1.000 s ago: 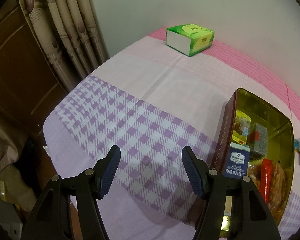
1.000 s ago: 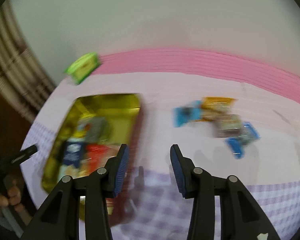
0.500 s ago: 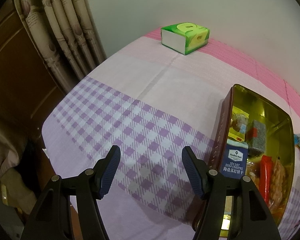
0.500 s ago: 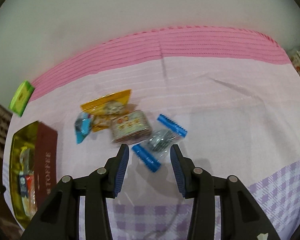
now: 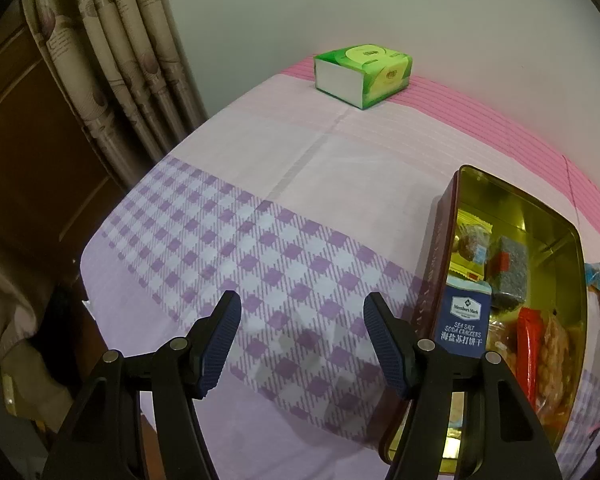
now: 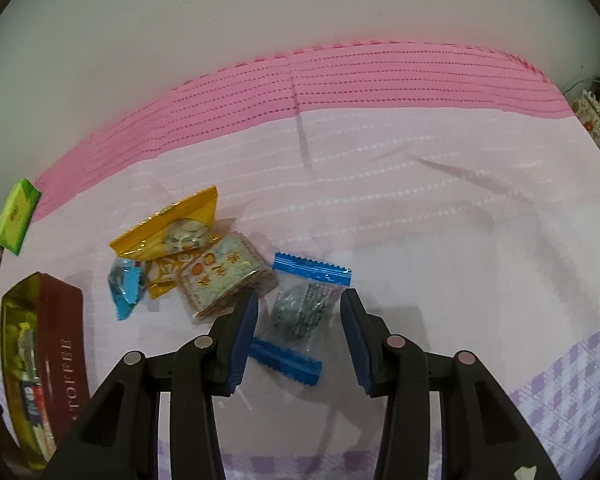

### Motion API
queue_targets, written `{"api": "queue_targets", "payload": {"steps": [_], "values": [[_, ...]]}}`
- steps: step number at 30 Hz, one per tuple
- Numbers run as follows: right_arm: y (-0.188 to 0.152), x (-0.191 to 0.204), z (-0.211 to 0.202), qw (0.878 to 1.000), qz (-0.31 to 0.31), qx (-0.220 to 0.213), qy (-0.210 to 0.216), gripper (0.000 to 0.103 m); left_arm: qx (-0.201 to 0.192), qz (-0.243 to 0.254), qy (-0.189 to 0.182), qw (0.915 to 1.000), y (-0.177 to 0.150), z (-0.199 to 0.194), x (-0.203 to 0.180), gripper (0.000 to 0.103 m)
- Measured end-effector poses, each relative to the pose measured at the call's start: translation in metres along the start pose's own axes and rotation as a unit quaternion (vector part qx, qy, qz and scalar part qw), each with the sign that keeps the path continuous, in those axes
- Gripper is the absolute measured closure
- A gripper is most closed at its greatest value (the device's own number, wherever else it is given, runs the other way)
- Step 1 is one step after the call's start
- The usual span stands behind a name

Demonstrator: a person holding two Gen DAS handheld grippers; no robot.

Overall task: Organize snacks
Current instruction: 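Move the right gripper to the remaining snacks and grasp the blue-ended candy, then grasp the clear square cake pack with the left gripper while the right holds the candy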

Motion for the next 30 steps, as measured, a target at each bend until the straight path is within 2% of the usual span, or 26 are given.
{"api": "queue_targets", "payload": {"steps": [6,9,15,23,30], "values": [[-0.001,0.003,0.001,0.998,-0.050,-0.021,-0.026,0.063,0.000,0.005,0.000,1.0000,-0.001,0.000,-0.002,0.038],[-0.003,0.008,0.000,0.995,-0.084,-0.040,-0.045,0.068,-0.003,0.012,0.000,0.9999,-0.002,0.000,-0.005,0.038],[-0.009,0.010,-0.006,0.988,-0.128,-0.077,-0.048,0.079,-0.022,0.025,-0.004,0.9994,0.001,-0.007,-0.013,0.038],[-0.008,-0.034,-0.011,0.989,-0.102,-0.098,-0.043,0.079,-0.057,0.049,-0.034,0.9966,0.001,-0.027,-0.040,0.038],[-0.007,-0.086,-0.017,0.988,-0.089,-0.105,-0.071,0.079,-0.049,0.092,-0.081,0.9912,-0.012,-0.045,-0.096,0.038]]}}
Point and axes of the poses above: each gripper's, at about its wrist camera, not at the fingertips, and z roughly the way its jaws point, x to its left, y to its top, the point moved 10 cm from there along z, roughly the way its jaws point, and after that the axes turned 6 degrees about -z, right-handed, at the moved point
